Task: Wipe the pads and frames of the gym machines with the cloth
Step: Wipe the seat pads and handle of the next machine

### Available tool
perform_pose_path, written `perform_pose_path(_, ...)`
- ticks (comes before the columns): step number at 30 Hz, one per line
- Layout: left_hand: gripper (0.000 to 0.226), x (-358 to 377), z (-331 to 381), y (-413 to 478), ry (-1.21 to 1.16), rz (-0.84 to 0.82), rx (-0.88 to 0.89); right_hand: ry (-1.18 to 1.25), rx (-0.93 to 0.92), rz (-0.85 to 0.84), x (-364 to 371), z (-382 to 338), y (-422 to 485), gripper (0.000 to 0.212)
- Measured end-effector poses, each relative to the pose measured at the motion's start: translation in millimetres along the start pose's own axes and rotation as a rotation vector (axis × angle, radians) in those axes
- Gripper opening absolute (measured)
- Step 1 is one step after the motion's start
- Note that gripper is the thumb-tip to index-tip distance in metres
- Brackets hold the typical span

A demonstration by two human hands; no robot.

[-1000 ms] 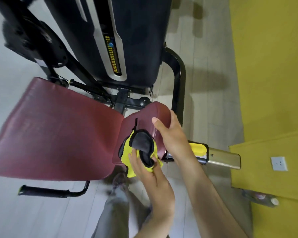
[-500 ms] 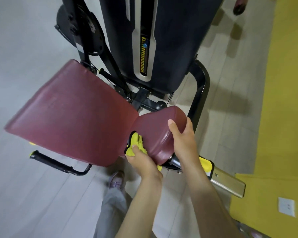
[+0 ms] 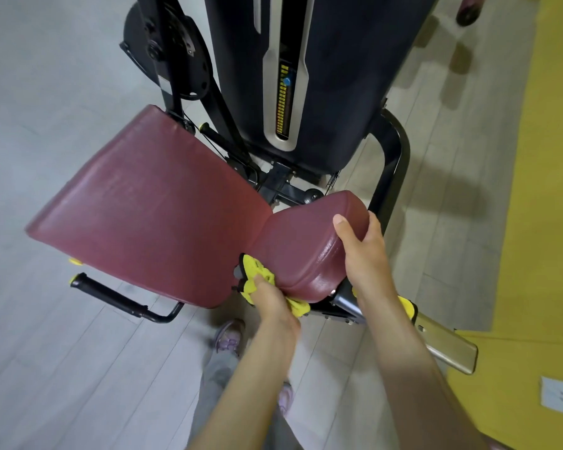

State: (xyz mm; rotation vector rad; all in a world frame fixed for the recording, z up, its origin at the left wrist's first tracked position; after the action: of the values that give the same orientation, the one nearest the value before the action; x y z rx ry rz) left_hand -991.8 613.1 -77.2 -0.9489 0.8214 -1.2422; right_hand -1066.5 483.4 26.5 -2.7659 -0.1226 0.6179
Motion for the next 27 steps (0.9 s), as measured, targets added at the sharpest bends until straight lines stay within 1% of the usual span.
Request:
perform_pose_path(4, 0.03, -1.1, -9.9, -20.4, -0.017, -0.054, 0.051, 0.024, 0.014, 0.006, -2.3, -1.9, -1.9, 0.067)
perform_pose_path(8, 0.033, 4.9, -4.1, 0.3, 0.048, -0.066, 0.099, 0.074, 0.045, 0.006, -5.7, -0.4, -1.1, 0.063)
perform_pose_path(12, 0.033, 4.6, 8.0, 64.3, 0.09, -0.027, 0.171, 0.084, 0.056, 0.107, -11.9, 4.1, -3.9, 0.076)
perform_pose_path(15, 0.029, -0.9, 15.4, 126.1, 0.152, 0.006, 0.137, 0.032, 0.019, 0.191, -8.5, 5.8, -7.9, 0.083)
perform_pose_path(18, 0.027, -1.0, 14.3, 180.3, 0.262, 0.03, 0.088, -0.042, -0.023, 0.252, -6.2, 0.4, -7.8, 0.079)
perform_pose_path(22, 0.018, 1.7, 31.0, 175.9, 0.371, 0.117, 0.138, -0.073, -0.035, 0.258, -10.3, -9.1, -6.2, 0.071)
perform_pose_path(23, 0.019, 1.0, 29.3, 187.8, 0.37, 0.112, 0.127, -0.081, -0.041, 0.26, -10.7, -10.8, -5.4, 0.068)
perform_pose_path(25, 0.032, -1.8, 25.7, 211.6, 0.403, 0.107, 0.092, -0.122, -0.046, 0.283, -10.3, -14.4, -4.0, 0.064)
perform_pose_path(26, 0.039, -3.6, 22.0, 230.0, 0.429, 0.121, 0.07, -0.145, -0.044, 0.295, -9.4, -15.7, -3.7, 0.063)
perform_pose_path(27, 0.042, -2.9, 21.3, 244.2, 0.422, 0.115, 0.061, -0.153, -0.043, 0.306, -8.0, -15.8, -3.9, 0.065)
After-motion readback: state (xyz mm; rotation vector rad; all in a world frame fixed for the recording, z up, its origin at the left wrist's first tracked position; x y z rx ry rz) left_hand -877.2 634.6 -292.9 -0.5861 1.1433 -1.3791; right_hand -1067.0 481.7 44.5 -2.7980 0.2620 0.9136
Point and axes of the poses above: each hand's wrist, its own y-axis towards the middle knuckle, its own x-axis out of the palm, z = x × y, the point moved 5 cm from there along y, towards the middle knuckle, and after that the axes turned 14 degrees about z, right-handed, at the moved point
